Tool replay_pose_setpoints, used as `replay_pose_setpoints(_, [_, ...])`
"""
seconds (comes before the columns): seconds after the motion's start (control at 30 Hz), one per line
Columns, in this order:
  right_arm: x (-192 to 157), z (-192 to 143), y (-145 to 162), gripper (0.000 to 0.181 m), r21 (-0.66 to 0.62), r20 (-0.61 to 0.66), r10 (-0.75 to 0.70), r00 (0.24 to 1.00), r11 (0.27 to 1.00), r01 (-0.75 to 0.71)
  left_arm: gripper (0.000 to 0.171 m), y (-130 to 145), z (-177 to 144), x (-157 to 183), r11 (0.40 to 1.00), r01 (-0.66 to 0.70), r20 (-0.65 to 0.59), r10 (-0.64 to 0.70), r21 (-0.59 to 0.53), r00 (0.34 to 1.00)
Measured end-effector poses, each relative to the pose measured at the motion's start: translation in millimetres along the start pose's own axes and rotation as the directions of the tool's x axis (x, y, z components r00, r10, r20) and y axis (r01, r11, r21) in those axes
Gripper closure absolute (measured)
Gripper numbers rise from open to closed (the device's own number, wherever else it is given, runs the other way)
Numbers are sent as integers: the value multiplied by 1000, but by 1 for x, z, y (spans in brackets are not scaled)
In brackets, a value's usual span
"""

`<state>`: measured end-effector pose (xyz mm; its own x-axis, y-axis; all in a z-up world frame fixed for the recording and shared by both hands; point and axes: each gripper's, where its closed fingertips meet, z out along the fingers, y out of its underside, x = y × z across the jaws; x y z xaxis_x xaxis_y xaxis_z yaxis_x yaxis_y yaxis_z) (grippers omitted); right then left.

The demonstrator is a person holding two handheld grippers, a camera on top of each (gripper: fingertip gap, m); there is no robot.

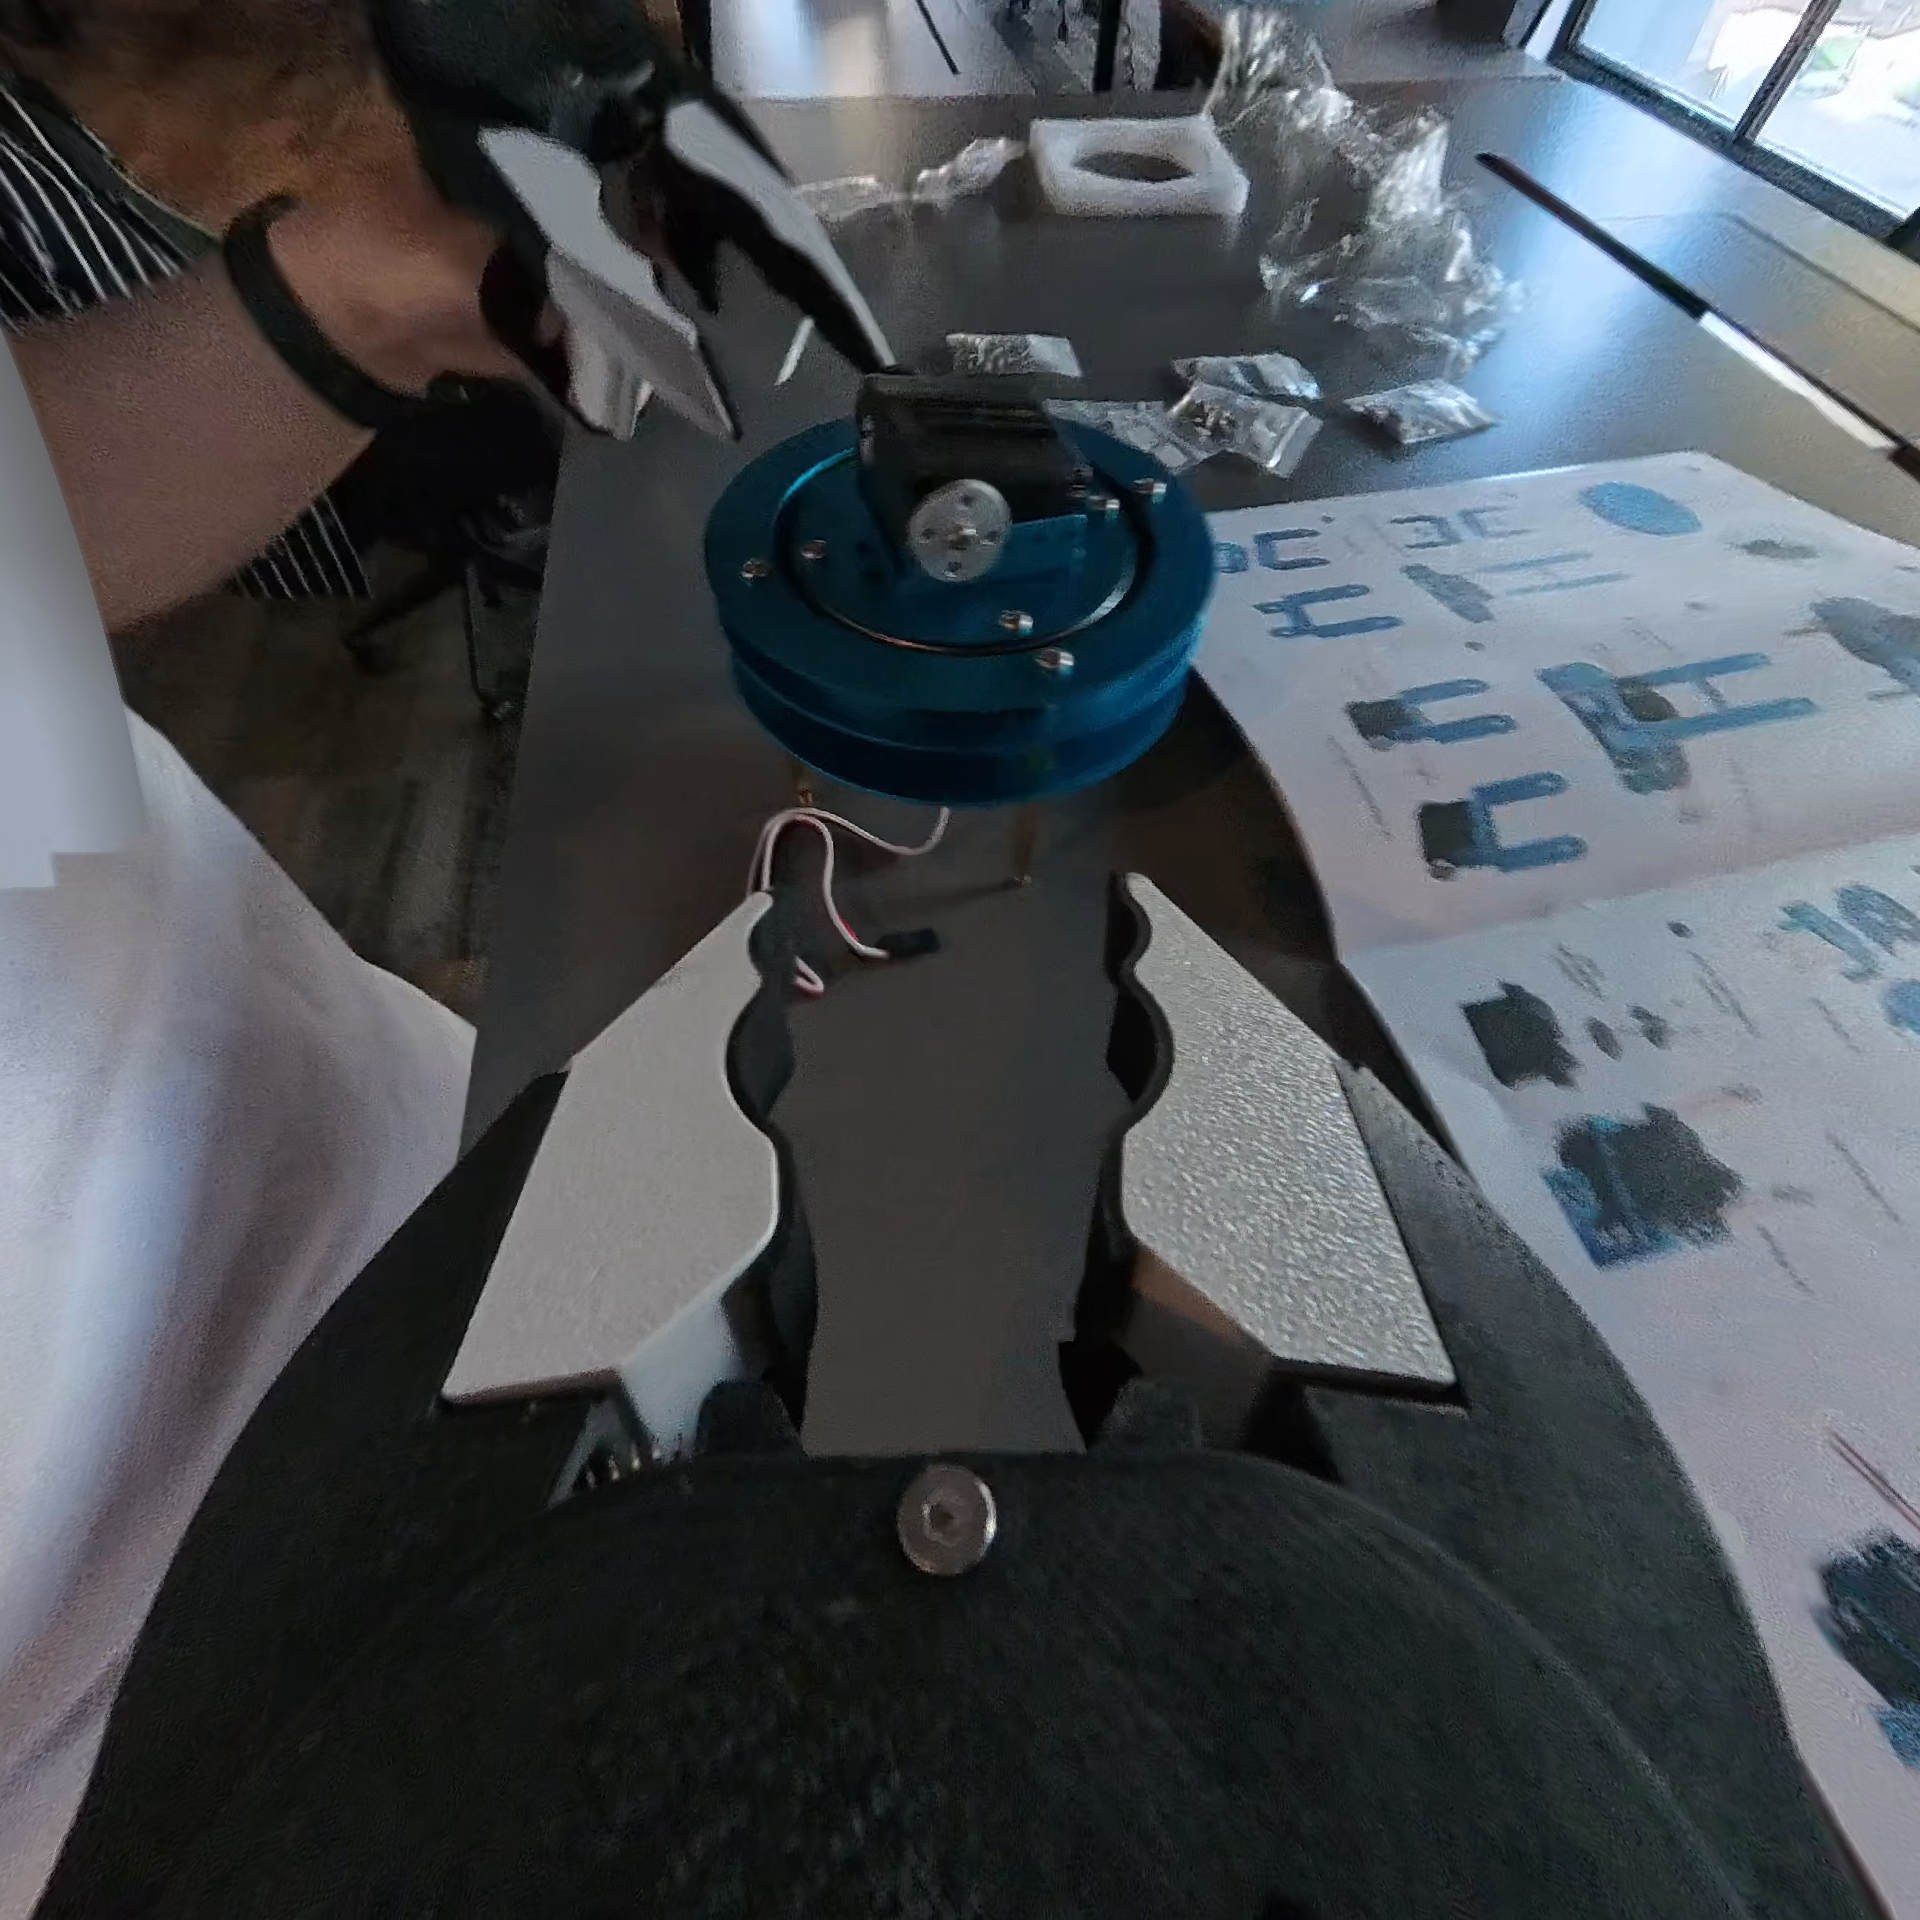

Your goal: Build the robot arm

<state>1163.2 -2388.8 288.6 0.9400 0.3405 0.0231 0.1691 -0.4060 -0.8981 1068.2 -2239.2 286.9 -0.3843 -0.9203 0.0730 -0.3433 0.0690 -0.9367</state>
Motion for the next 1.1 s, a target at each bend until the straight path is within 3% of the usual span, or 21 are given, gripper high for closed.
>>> replay_pose_setpoints(0.07, [-1,17,-1,106,-10,-10,-26,1000,1000,26,105,-10,4,3,998,51,-127,-47,29,991])
replay_pose_setpoints(0.13, [8,30,-3,84,-8,8,-40,999,999,40,93,-16,12,10,999,11,-208,-1,45,978])
replay_pose_setpoints(0.23, [12,45,-8,80,-6,123,33,992,999,-32,64,-10,34,17,990,-140,-216,136,-4,967])
replay_pose_setpoints(0.27, [12,49,-8,79,-8,138,27,990,1000,-26,62,-10,40,19,987,-159,-221,153,-9,963])
replay_pose_setpoints(0.43, [11,61,-7,82,-20,138,-69,988,997,72,68,-11,60,27,990,-141,-310,125,-27,942])
replay_pose_setpoints(0.63, [8,66,-10,87,-37,143,-85,986,995,91,72,-10,67,28,979,-202,-313,179,-41,933])
replay_pose_setpoints(1.1, [2,101,-29,89,-69,170,-104,980,991,118,73,-1,37,5,975,-206,-281,176,-84,944])
